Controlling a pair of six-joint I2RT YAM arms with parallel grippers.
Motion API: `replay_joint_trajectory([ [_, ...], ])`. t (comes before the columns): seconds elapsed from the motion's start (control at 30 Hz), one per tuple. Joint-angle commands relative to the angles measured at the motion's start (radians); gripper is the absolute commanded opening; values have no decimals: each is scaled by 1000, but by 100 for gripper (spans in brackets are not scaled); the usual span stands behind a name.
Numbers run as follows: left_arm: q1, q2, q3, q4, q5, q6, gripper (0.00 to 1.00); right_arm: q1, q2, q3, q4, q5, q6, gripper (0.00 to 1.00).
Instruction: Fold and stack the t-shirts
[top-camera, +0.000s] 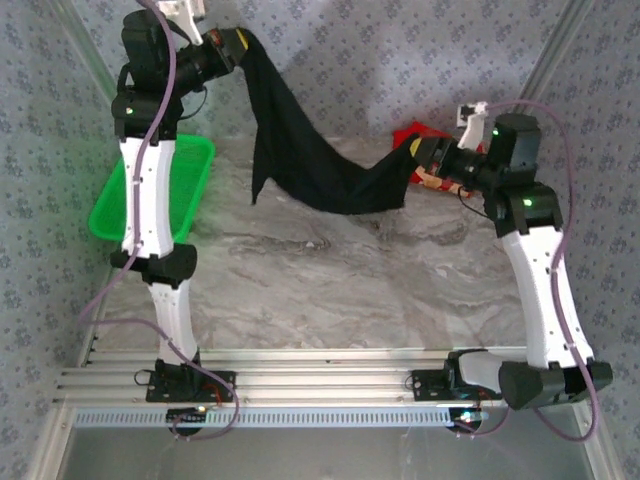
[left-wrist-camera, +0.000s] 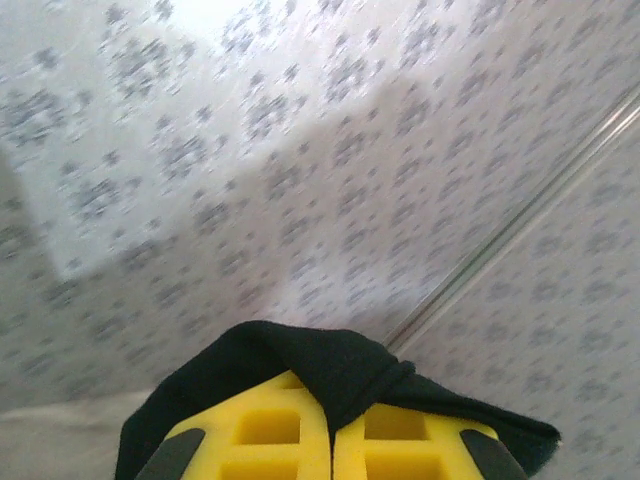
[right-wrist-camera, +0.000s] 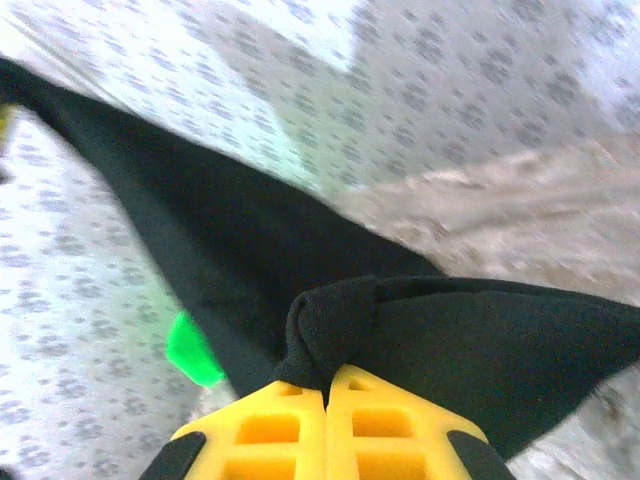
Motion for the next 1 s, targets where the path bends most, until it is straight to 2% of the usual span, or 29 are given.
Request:
replay_joint_trajectory([
  [0.0, 41, 36, 70, 125, 75, -150, 0, 34, -30, 26, 98, -109, 115, 0],
  [0.13, 85, 33, -21, -11, 79, -78, 0, 186, -3, -40, 118, -80, 141, 0],
  [0.2, 99, 36, -88, -124, 34, -1, 0, 274, 25, -113, 129, -41, 140, 0],
  [0.27, 100, 38, -174, -217, -46, 93, 0, 342, 74, -212, 191, -11, 219, 0],
  [0.4, 113, 24, -364, -228, -118, 166, 1, 446, 240, -313, 263, -2, 381, 0],
  [0.43, 118, 21, -395, -224, -134, 178, 6, 477, 288, -316, 282, -9, 403, 0],
  [0.47, 121, 22, -408, -228, -147, 187, 10, 501, 332, -316, 311, -23, 424, 0],
  [0.6, 128, 16, -409, -239, -182, 206, 13, 522, 429, -322, 364, -66, 498, 0],
  [0.63, 127, 14, -413, -240, -187, 211, 16, 517, 439, -327, 350, -62, 500, 0],
  [0.67, 124, 14, -416, -245, -194, 216, 27, 509, 446, -334, 332, -59, 497, 0],
  [0.73, 118, 12, -428, -269, -205, 214, 61, 486, 465, -364, 333, -82, 518, 0],
  [0.77, 113, 5, -440, -280, -214, 212, 68, 475, 475, -371, 359, -104, 541, 0],
  [0.87, 80, -83, -543, -244, -241, 210, 82, 463, 474, -466, 458, -128, 624, 1],
  [0.97, 53, -229, -733, -146, -224, 178, 91, 470, 476, -417, 408, -144, 586, 3],
])
